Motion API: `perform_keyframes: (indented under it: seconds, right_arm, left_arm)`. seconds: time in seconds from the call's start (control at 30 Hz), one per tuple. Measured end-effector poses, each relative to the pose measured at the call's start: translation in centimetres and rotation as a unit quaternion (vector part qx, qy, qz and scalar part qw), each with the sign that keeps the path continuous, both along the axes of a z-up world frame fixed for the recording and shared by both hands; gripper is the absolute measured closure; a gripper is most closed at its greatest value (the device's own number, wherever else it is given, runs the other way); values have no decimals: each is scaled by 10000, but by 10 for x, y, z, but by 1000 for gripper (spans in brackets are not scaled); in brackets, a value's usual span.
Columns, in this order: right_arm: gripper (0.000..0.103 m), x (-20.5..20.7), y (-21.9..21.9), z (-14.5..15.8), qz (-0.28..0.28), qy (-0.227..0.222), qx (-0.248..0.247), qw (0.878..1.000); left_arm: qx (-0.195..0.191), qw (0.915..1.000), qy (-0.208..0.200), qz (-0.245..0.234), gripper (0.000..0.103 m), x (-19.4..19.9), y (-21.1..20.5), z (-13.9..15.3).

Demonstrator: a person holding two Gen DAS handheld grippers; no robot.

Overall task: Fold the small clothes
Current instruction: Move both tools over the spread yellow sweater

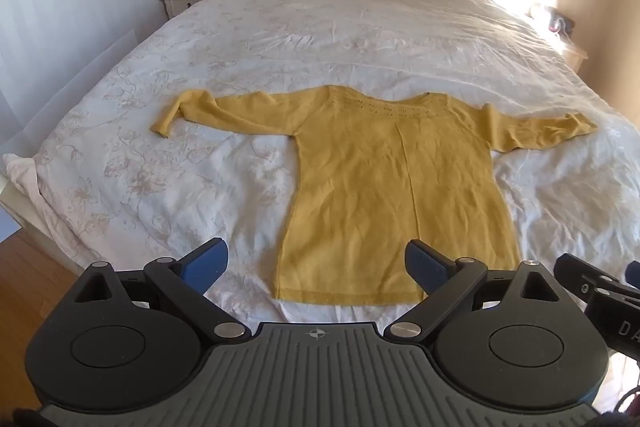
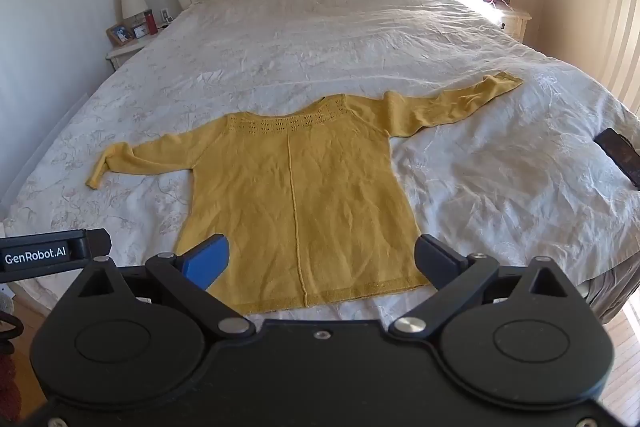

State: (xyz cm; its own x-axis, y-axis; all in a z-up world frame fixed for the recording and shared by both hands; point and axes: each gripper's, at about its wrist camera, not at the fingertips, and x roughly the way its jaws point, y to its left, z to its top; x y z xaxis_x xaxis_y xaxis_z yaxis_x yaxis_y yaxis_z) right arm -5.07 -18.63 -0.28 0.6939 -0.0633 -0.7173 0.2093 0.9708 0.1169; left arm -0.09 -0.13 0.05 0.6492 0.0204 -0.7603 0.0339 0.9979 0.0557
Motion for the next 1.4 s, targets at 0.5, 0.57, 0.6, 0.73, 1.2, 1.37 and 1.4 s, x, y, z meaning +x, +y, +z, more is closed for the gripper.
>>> perform_keyframes:
  seconds: [0.5,0.57,0.6,0.73,1.2,1.37,1.4]
  right_arm:
    - [4,-2,-1,5,104,65,-41,9999]
    - [4,-2,-2,5,120,32,11,9999]
    - [4,-2,-3,5,125,30,29,9999]
    - [4,-2,-4,3,130,43,88,9999]
    - [4,-1,-7,-2,116,102,156,9998]
    - [4,0,-6,-4,127,139,172,9997]
    - [4,1,-6,-4,127,142,182,9997]
  left_arm:
    - [-155,9994,247,-161,6,-7,-6,-7]
    - [-164,9994,256,-178,6,-7,-7,-7]
    - [-165,9993,260,-188,6,-7,-8,-7]
    - [-164,9992,290,-230,6,-7,-11,-9]
    - [-187,9989,356,-248,6,-5,-14,-15]
    - [-196,9989,383,-201,6,-4,-10,-17]
    - [-193,9989,390,-197,6,-4,-10,-18]
